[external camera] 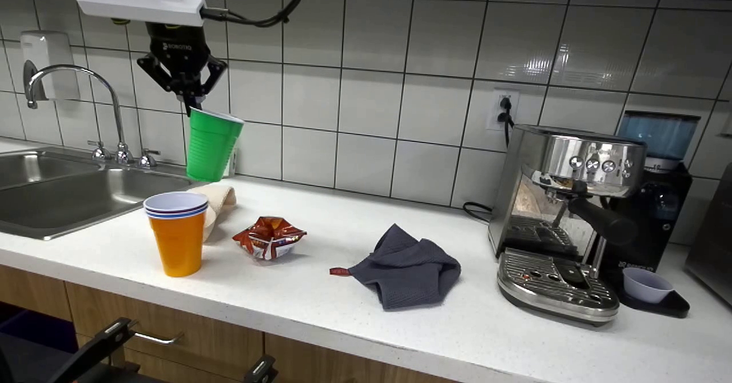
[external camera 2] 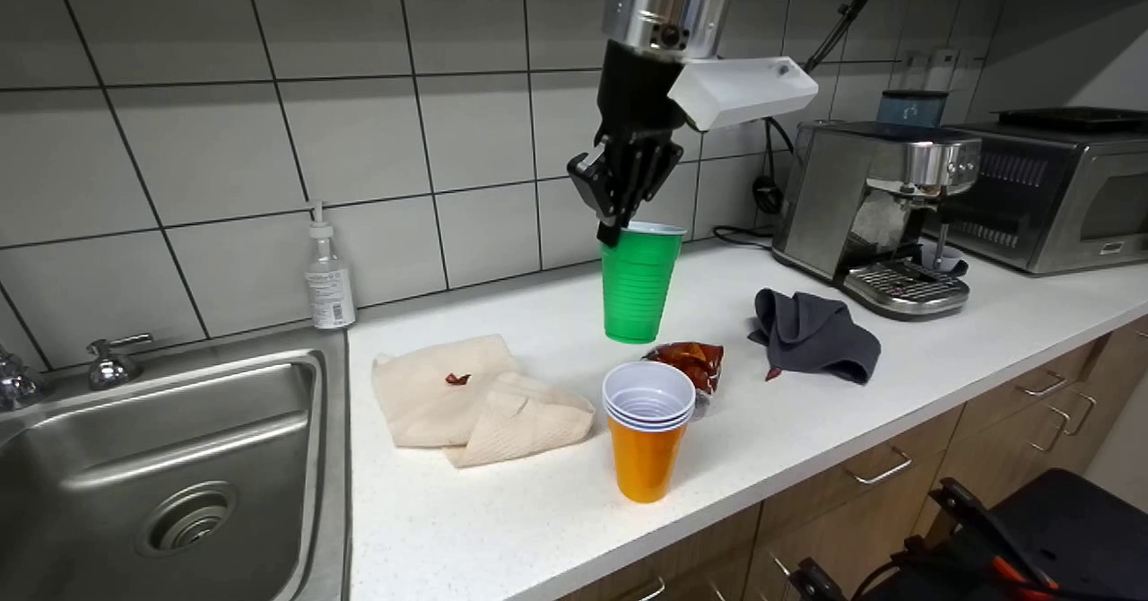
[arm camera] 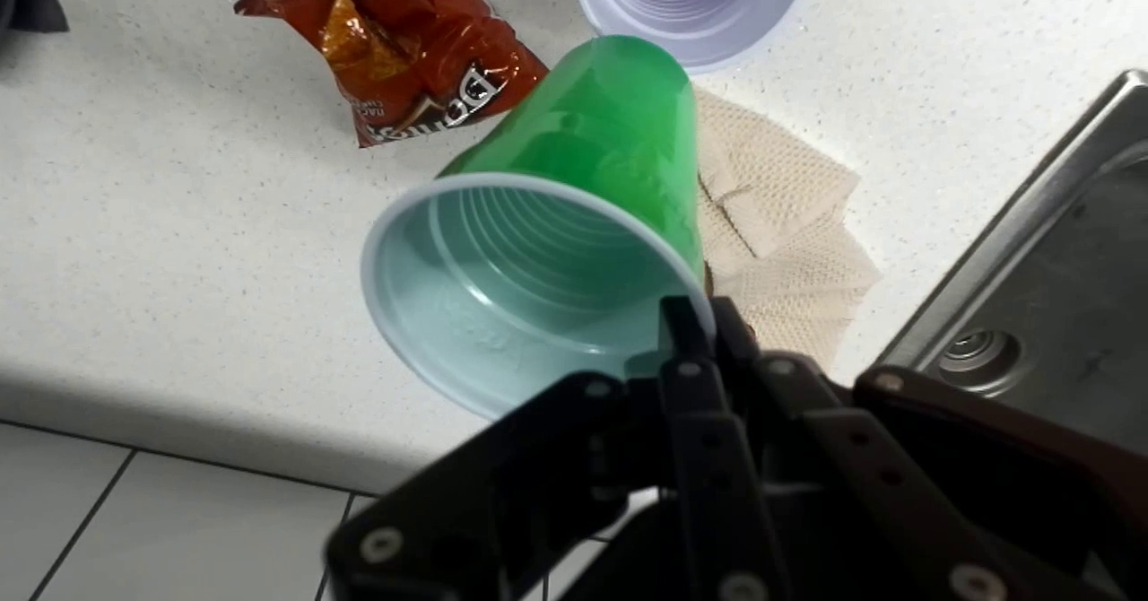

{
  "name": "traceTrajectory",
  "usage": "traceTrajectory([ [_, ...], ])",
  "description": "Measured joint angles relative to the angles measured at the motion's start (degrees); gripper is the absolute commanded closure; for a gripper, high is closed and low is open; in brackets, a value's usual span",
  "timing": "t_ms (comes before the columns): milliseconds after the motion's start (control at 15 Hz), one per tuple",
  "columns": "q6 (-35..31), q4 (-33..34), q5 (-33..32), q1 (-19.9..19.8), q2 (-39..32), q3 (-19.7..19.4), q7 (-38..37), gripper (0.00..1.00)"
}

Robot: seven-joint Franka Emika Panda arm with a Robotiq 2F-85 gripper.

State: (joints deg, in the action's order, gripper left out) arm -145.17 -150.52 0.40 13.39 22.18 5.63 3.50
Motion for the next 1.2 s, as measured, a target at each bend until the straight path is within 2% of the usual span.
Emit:
traceTrajectory([
  [533,0.0,-2.0,1.92,1.61,1.57,0.89,-0.06,0.99],
  [1200,0.36,-4.35,1.9,1.76,4.99,2.0,-0.08,0.99],
])
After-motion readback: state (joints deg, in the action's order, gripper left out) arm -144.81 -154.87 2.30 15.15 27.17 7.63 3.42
